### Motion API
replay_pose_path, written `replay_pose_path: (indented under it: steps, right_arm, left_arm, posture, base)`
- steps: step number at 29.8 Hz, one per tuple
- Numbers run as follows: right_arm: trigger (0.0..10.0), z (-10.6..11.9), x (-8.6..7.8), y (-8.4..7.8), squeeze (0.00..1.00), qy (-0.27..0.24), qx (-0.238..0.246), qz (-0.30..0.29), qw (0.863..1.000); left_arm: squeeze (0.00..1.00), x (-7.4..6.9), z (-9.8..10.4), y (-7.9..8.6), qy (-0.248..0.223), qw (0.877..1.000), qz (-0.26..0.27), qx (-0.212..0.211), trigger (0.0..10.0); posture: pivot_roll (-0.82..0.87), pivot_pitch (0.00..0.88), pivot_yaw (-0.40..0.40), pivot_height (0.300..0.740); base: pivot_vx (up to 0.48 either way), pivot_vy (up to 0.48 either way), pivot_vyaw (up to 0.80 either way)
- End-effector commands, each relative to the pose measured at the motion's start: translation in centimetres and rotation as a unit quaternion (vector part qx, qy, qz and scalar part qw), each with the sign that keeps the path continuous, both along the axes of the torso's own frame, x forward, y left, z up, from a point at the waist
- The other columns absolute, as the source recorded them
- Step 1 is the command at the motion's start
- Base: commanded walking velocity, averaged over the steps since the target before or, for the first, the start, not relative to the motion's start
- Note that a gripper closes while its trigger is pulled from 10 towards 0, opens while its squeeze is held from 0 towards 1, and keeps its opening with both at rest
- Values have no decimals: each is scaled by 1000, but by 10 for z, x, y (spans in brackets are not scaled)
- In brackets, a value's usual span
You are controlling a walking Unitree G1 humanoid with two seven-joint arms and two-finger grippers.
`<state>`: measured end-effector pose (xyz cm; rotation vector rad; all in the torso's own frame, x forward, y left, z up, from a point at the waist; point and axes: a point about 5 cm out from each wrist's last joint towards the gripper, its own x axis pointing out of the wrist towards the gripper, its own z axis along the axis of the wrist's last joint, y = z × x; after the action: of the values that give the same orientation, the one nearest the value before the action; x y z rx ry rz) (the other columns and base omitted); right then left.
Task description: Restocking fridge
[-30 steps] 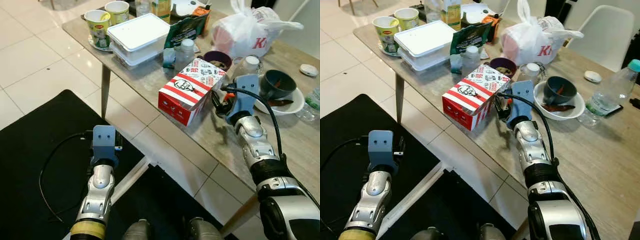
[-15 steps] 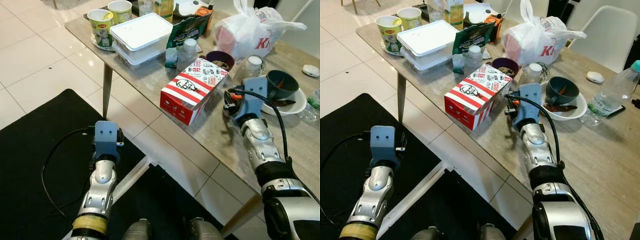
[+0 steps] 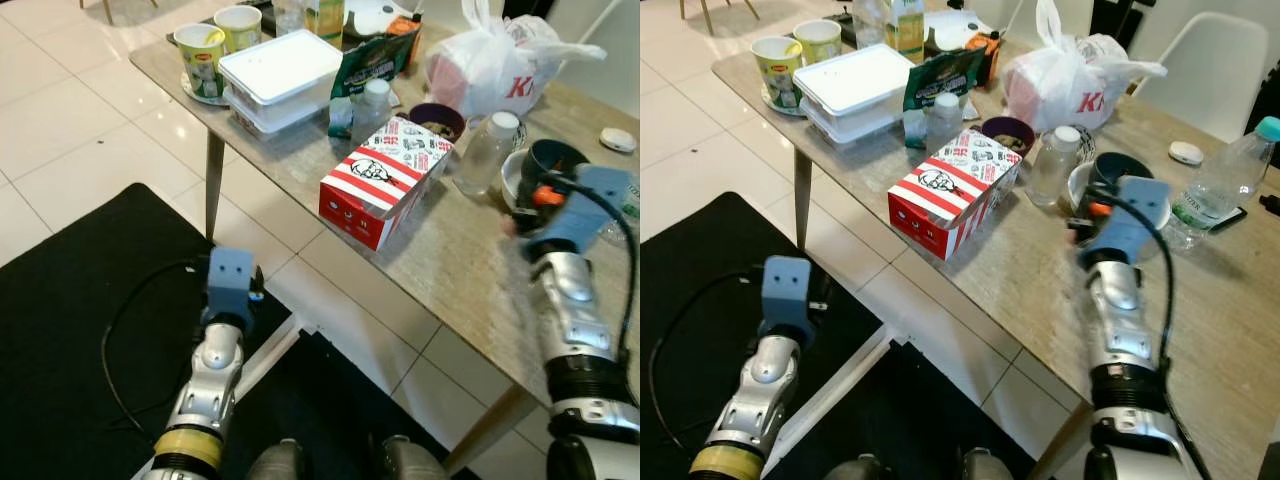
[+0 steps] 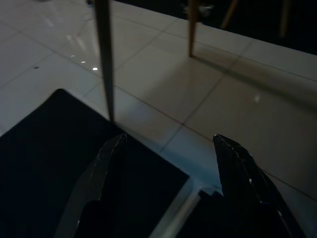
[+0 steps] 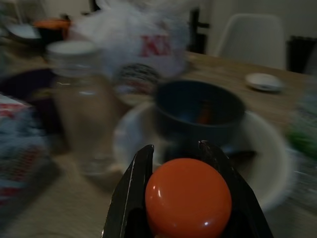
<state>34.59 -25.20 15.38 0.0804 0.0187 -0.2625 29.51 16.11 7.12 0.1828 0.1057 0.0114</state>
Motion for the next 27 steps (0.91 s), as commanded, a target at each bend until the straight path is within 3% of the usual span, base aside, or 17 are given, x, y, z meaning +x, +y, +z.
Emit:
replay_pose_path:
  steps: [1,2,6,9,13,14,15,16,19,20,27]
  right_arm:
    - [10000,-3,-4,-5,0,25,-3,9,1000]
    - [10000,-10,-7,2,0,62,-9,68,996]
    - [10000,-21,-12,17,0,86,0,125,988]
    - [10000,-32,-17,30,0,92,37,134,986]
    - [10000,-37,-20,40,0,96,44,139,985]
    - [10000,-37,-21,41,733,95,38,145,984]
    - [10000,-37,-21,41,733,95,38,145,984]
    - [10000,-35,-22,42,1000,90,38,152,983]
    - [10000,-27,-23,38,961,81,26,161,983]
    - [10000,-21,-23,32,0,77,14,164,983]
    - [10000,-8,-27,16,0,85,-25,177,980]
  left_arm:
    - [0,-4,-9,-7,21,1000,-13,0,10000]
    - [0,-4,-10,-11,23,1000,-19,-1,10000]
    - [0,-3,-10,-12,23,1000,-21,-1,10000]
    - [0,-3,-11,-12,24,1000,-20,-2,10000]
    - [0,-4,-11,-11,24,1000,-18,-1,10000]
    - [0,-5,-11,-10,25,1000,-18,0,10000]
    - [0,-5,-11,-10,25,1000,-18,0,10000]
    - [0,-5,-11,-10,25,1000,-17,1,10000]
    - [0,-5,-11,-9,25,1000,-16,1,10000]
    - [0,-5,-11,-9,24,1000,-15,1,10000]
    - [0,-6,-12,-10,25,1000,-16,1,10000]
  posture:
    - [-14,108,-35,740]
    - [-17,107,-38,740]
    - [-18,108,-43,740]
    - [-13,111,-45,740]
    - [-8,117,-46,740]
    - [-7,120,-46,740]
    - [-7,120,-46,740]
    - [-6,122,-45,740]
    - [-7,123,-47,740]
    - [-8,123,-48,740]
    - [-10,127,-52,740]
  base:
    - [0,0,0]
    - [0,0,0]
    - [0,0,0]
    - [0,0,0]
    - [0,0,0]
    - [0,0,0]
    - [0,0,0]
    - [0,0,0]
    - [0,0,0]
    - [0,0,0]
    - [0,0,0]
